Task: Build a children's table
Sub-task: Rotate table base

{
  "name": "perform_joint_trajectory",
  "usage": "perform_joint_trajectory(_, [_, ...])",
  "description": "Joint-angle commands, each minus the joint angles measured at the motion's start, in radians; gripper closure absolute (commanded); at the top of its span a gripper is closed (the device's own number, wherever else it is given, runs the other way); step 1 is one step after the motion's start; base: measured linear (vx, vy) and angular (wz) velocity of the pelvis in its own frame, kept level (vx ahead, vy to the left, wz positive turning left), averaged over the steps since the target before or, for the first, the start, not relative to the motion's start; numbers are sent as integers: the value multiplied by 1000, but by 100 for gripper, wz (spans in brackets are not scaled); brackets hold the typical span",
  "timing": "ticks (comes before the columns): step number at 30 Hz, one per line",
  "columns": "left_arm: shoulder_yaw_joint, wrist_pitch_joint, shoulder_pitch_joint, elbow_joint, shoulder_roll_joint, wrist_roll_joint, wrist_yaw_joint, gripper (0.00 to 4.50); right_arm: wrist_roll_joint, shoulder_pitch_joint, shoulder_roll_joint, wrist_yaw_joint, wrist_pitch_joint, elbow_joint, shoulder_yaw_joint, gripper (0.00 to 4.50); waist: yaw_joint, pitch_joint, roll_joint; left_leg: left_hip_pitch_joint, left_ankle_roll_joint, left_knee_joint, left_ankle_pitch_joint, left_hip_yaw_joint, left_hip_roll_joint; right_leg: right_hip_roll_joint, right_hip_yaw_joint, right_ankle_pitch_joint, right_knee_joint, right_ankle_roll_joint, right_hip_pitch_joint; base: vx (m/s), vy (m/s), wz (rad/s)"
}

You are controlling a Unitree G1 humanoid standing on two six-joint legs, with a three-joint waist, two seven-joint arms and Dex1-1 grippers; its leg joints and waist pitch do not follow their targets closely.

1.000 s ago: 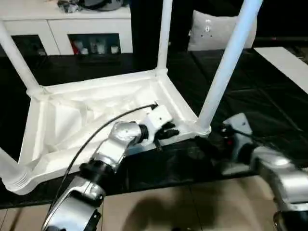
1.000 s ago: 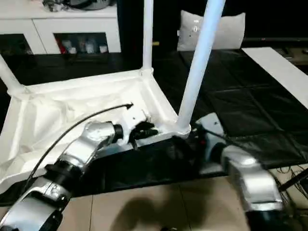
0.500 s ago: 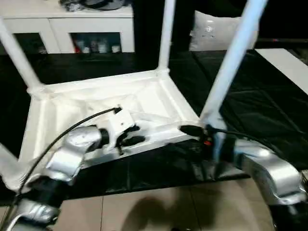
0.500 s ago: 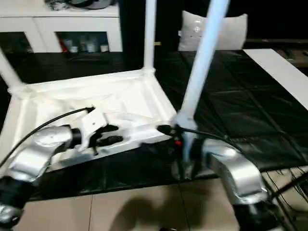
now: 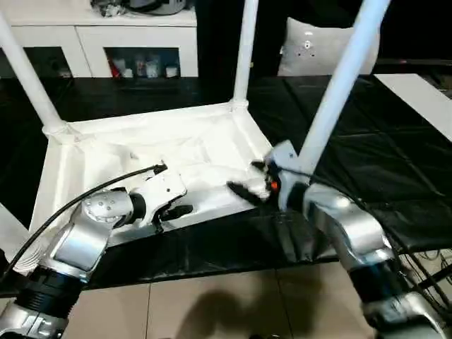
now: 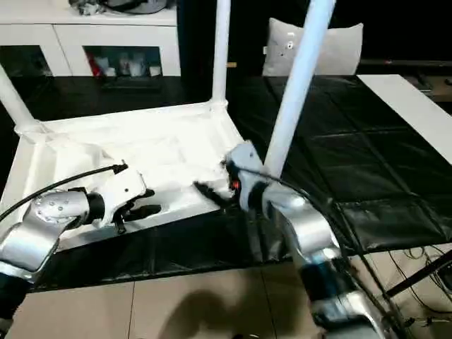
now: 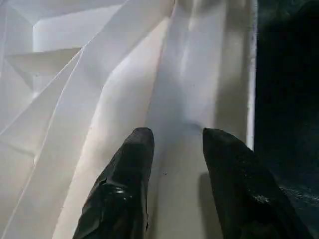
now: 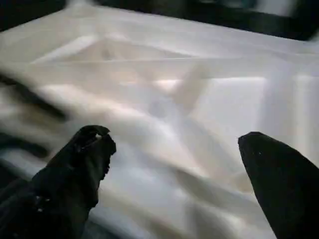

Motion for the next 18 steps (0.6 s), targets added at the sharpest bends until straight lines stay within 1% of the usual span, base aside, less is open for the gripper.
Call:
perform_joint_trajectory(1, [-20,-7,16,-37,4,4,-6,266,-6,-28,19,-69,-32,69,-62,0,-4,-55,19,-7,17,-77,-166,5,12,-60,63,-437,-70,-51,61,0,0,0])
perform_joint_trajectory(2, [-27,-12,20,-39,4,10,-7,266,1,-40,31,-101,-44,103,-87,0,-4,-57,20,-7,15,-77,-167,5,14,-62,64,-426,-68,-58,60,0,0,0])
perform_joint_trajectory(3, [-31,-15,21,-38,4,15,-6,266,5,-46,38,-119,-53,122,-101,0,-6,-60,17,-8,14,-76,-153,4,13,-59,65,-395,-62,-71,63,0,0,0])
perform_joint_trajectory(4, [-36,-19,22,-34,5,21,-4,266,12,-54,47,-143,-65,145,-121,0,-6,-60,19,-10,16,-76,-138,5,14,-59,68,-359,-56,-85,62,0,0,0])
perform_joint_trajectory(5, [-38,-21,22,-32,5,25,-2,266,16,-58,51,-154,-73,158,-131,0,-5,-63,18,-9,16,-75,-123,5,15,-59,69,-326,-49,-99,64,0,0,0])
perform_joint_trajectory(7, [-43,-26,21,-24,7,33,4,266,32,-71,60,-178,-90,190,-159,0,-5,-63,18,-11,20,-75,-105,6,16,-57,72,-284,-42,-116,65,0,0,0])
perform_joint_trajectory(9, [-47,-33,21,-16,8,38,11,266,39,-85,65,-205,-105,219,-183,0,-3,-63,17,-11,20,-74,-106,9,14,-58,74,-282,-41,-123,66,0,0,0])
perform_joint_trajectory(10, [-51,-38,21,-6,9,45,19,266,40,-94,65,-223,-116,237,-198,0,-3,-62,18,-10,18,-75,-112,9,13,-58,74,-293,-42,-124,65,0,0,0])
perform_joint_trajectory(11, [-54,-50,19,14,8,57,36,266,40,-114,64,-258,-146,276,-229,0,-3,-61,17,-9,18,-75,-120,11,12,-57,74,-308,-45,-119,64,0,0,0])
perform_joint_trajectory(12, [-51,-52,17,19,4,57,41,266,39,-118,64,-263,-154,286,-235,0,-3,-60,17,-10,17,-75,-127,10,11,-58,73,-323,-46,-116,64,0,0,0])
perform_joint_trajectory(15, [-39,-60,1,47,-22,58,78,266,44,-131,59,-291,-189,318,-267,0,-2,-59,16,-6,16,-74,-157,12,8,-58,71,-388,-58,-91,62,0,0,0])
perform_joint_trajectory(16, [-40,-66,-6,57,-28,62,88,266,47,-132,57,-297,-194,320,-274,0,-2,-59,15,-6,17,-74,-158,12,8,-58,71,-395,-58,-86,61,0,0,0])
perform_joint_trajectory(18, [-45,-80,-16,77,-35,70,104,266,47,-133,52,-305,-206,330,-283,0,-2,-59,14,-9,21,-73,-153,11,7,-56,69,-405,-60,-74,62,0,0,0])
